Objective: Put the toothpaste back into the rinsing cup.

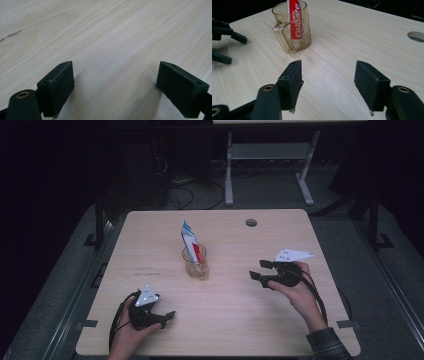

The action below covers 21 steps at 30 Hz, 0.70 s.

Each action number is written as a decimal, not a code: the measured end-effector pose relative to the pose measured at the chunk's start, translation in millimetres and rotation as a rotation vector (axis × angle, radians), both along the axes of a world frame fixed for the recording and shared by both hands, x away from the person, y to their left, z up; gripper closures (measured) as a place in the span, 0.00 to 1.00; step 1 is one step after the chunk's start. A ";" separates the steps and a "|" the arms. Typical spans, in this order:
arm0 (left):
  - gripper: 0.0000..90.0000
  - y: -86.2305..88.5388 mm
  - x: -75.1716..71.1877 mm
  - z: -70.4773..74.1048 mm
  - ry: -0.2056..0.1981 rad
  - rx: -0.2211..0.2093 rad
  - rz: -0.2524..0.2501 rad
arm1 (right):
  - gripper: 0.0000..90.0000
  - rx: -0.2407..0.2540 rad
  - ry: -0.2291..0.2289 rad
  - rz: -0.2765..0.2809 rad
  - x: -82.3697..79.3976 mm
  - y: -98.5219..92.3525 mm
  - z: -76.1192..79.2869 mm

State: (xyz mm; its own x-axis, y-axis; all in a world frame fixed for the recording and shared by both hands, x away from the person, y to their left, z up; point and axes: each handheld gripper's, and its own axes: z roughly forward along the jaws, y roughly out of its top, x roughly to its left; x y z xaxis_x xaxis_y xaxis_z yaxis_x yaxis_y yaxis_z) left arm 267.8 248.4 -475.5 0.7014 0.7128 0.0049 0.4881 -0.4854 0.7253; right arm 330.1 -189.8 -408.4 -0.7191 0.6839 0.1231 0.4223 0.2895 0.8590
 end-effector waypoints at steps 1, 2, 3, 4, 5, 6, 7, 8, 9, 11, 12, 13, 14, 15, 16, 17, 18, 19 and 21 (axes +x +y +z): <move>0.15 0.0 0.0 0.0 0.000 0.000 0.000 | 0.42 0.000 0.000 0.000 0.0 0.0 0.0; 0.15 0.0 0.0 0.0 0.000 0.000 0.000 | 0.41 -0.005 -0.001 -0.006 -6.3 -5.7 -3.1; 0.15 0.0 0.0 0.0 0.000 0.000 0.000 | 0.41 -0.005 -0.001 -0.006 -6.3 -5.7 -3.1; 0.15 0.0 0.0 0.0 0.000 0.000 0.000 | 0.40 -0.010 0.002 -0.016 -12.2 -10.9 -6.4; 0.15 0.0 0.0 0.0 0.000 0.000 0.000 | 0.40 -0.010 0.002 -0.016 -12.2 -10.9 -6.4; 0.15 0.0 0.0 0.0 0.000 0.000 0.000 | 0.39 -0.013 0.009 -0.024 -17.1 -16.3 -10.3; 0.15 0.0 0.0 0.0 0.000 0.000 0.000 | 0.38 -0.017 0.011 -0.033 -19.8 -18.8 -12.2; 0.15 0.0 -0.1 -0.1 -0.001 -0.001 -0.001 | 0.38 -0.022 0.016 -0.038 -22.4 -21.3 -14.0; 0.15 0.0 -0.1 -0.1 -0.001 -0.001 -0.001 | 0.38 -0.022 0.016 -0.038 -22.4 -21.3 -14.0; 0.15 -0.1 -0.2 -0.3 -0.003 -0.002 0.000 | 0.37 -0.027 0.025 -0.046 -27.3 -26.1 -18.0; 0.15 -0.1 -0.3 -0.3 -0.003 -0.002 0.000 | 0.36 -0.031 0.030 -0.050 -29.9 -28.6 -20.0; 0.15 -0.1 -0.3 -0.3 -0.003 -0.002 0.000 | 0.35 -0.035 0.033 -0.053 -32.4 -31.0 -22.3; 0.15 -0.1 -0.3 -0.3 -0.002 -0.002 0.000 | 0.35 -0.050 0.041 -0.061 -37.3 -35.8 -27.1; 0.15 -0.1 -0.3 -0.2 -0.002 -0.002 -0.001 | 0.35 -0.050 0.041 -0.061 -37.3 -35.8 -27.1; 0.15 -0.1 -0.3 -0.3 -0.003 -0.002 0.000 | 0.33 -0.062 0.048 -0.073 -41.5 -39.6 -31.5; 0.15 -0.1 -0.3 -0.3 -0.003 -0.002 0.000 | 0.33 -0.062 0.048 -0.073 -41.5 -39.6 -31.5; 0.15 -0.1 -0.3 -0.2 -0.002 -0.001 -0.001 | 0.32 -0.075 0.059 -0.081 -46.9 -44.1 -36.6; 0.15 -0.1 -0.3 -0.2 -0.003 -0.001 -0.001 | 0.32 -0.075 0.059 -0.081 -46.9 -44.1 -36.6; 0.15 -0.2 -0.4 -0.2 -0.002 -0.002 0.000 | 0.31 -0.100 0.058 -0.092 -51.5 -48.0 -40.6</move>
State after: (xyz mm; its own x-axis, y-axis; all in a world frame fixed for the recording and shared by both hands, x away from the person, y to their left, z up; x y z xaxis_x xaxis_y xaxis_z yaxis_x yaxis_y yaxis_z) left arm 267.4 248.2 -475.7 0.7011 0.7130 0.0047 0.4871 -0.4837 0.7271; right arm 278.6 -237.8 -449.0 -0.6463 0.7578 0.0903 0.4992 0.3303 0.8010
